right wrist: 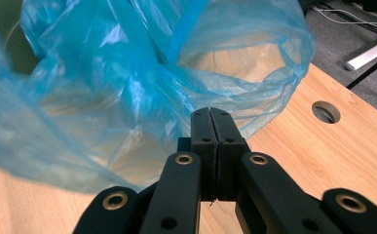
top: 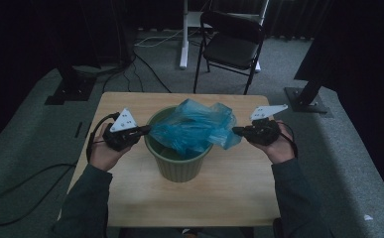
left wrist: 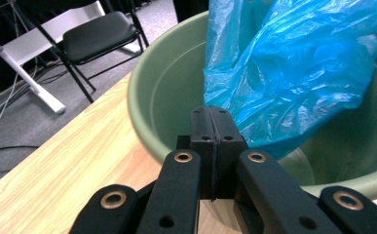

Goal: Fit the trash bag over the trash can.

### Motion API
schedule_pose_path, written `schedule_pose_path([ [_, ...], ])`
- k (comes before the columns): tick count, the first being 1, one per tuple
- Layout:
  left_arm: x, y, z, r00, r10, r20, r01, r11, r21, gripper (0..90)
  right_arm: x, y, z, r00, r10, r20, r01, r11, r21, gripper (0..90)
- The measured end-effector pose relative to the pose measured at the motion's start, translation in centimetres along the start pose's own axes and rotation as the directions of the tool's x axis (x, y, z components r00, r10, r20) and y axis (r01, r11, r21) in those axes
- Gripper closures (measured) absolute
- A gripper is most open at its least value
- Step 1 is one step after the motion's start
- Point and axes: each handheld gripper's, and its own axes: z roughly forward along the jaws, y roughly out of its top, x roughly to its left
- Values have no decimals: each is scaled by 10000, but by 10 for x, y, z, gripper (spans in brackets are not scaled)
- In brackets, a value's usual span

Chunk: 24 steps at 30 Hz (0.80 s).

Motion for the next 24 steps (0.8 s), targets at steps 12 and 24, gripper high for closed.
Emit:
schedule_pose_path([
  [12,6,-3,1,9994,-203,-280,202,9998,-48,894,8,16,17,9994,-234,-269,231,9997,-114,894],
  [24,12,-3,0,9976,-515,-453,503,9984,-276,817,7,30,32,9990,-275,-367,267,9994,-224,894],
])
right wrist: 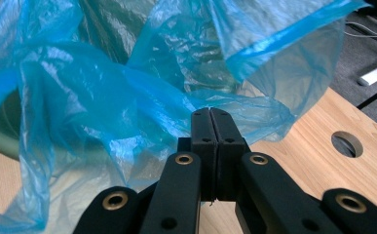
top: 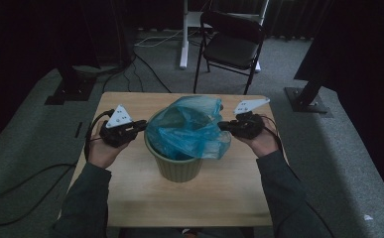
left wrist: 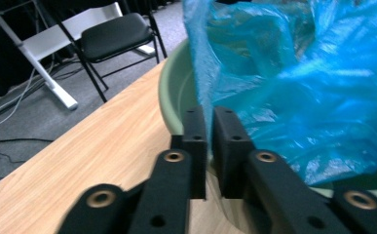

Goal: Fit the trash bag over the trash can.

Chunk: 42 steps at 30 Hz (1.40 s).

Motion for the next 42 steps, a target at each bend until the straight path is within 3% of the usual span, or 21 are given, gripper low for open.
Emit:
schedule_pose_path([
  [12,5,13,-4,9996,-230,-189,221,9987,-450,757,0,4,-2,10000,-52,12,52,10000,-64,894],
  [24,0,37,3,9987,-367,358,397,9954,-872,651,2,4,3,9999,-80,-99,79,9999,-82,894],
  [30,-7,45,15,9994,-182,279,196,9985,-512,586,3,5,3,9999,-90,-111,88,9999,-106,894],
  [34,-5,43,28,9990,-379,233,383,9992,-147,561,3,4,2,9999,-108,-120,106,9999,-131,894],
  [36,-4,43,32,9990,-411,186,412,9991,-27,580,3,4,2,9998,-108,-147,107,9999,-79,894],
  [37,-3,42,40,9990,-437,36,436,9984,351,616,3,4,3,9998,-124,-142,123,9999,-48,893],
  [40,0,42,49,9983,-576,-120,582,9965,601,796,2,4,2,9998,-113,-183,112,9999,-29,882],
  [42,0,42,50,9979,-612,-198,623,9962,603,866,3,4,2,9996,-172,-224,172,9999,15,858],
])
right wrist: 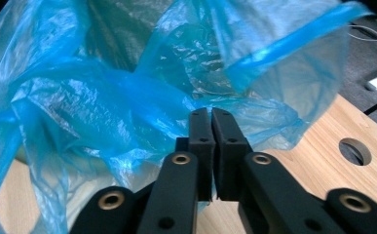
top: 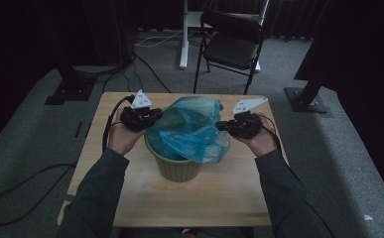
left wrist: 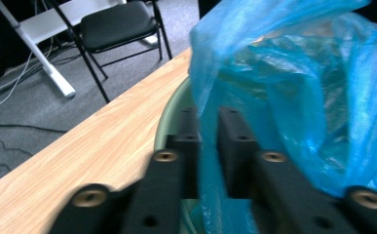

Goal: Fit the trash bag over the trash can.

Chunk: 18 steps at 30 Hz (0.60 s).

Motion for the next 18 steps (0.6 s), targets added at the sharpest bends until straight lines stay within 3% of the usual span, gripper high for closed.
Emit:
schedule_pose_path([
  [4,-1,0,-1,9998,152,-140,-152,9999,43,892,-2,0,-5,9998,57,188,-53,9997,-219,807],
  [10,4,-1,-4,9995,19,-311,-21,10000,-53,893,-9,3,-16,9975,415,567,-373,9967,-728,753],
  [18,9,-2,-4,9988,-137,-468,133,9999,-95,893,-17,8,-6,9921,927,842,-844,9916,-976,702],
])
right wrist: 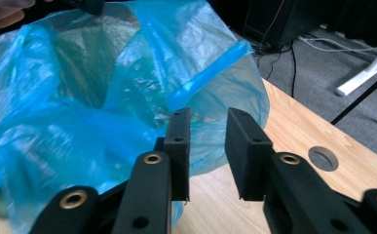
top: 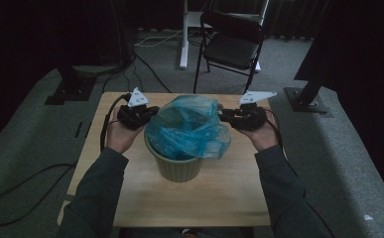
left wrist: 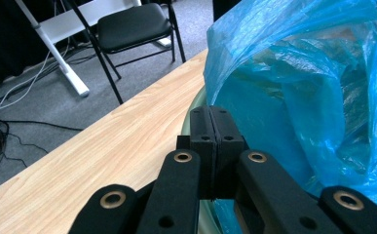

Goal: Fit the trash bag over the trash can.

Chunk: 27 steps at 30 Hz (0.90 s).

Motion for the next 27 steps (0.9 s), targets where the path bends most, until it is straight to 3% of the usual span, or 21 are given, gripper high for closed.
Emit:
schedule_pose_path([
  [6,2,-1,0,10000,-73,-64,73,10000,-1,893,-5,4,16,9994,336,33,-336,9994,-2,673],
  [10,4,-3,0,9999,-143,-75,143,9999,-1,893,-10,6,25,9970,741,-244,-744,9971,-136,640],
  [16,7,-8,0,9996,-247,-117,248,9997,71,892,-12,4,42,9948,901,-470,-881,9951,448,623],
  [18,8,-9,0,9995,-285,-139,287,9996,87,892,-12,3,44,9940,959,-521,-929,9941,568,647],
  [19,10,-11,0,9991,-380,-177,382,9992,79,893,-12,2,47,9934,956,-641,-910,9933,707,755],
  [21,11,-12,1,9990,-415,-187,416,9991,96,892,-12,2,47,9930,966,-675,-918,9932,715,792],
  [22,13,-14,1,9986,-490,-218,493,9987,140,892,-12,2,46,9936,932,-636,-888,9936,694,858],
  [27,20,-17,7,9969,-697,-355,704,9973,212,892,-13,2,44,9949,929,-399,-897,9932,740,893],
])
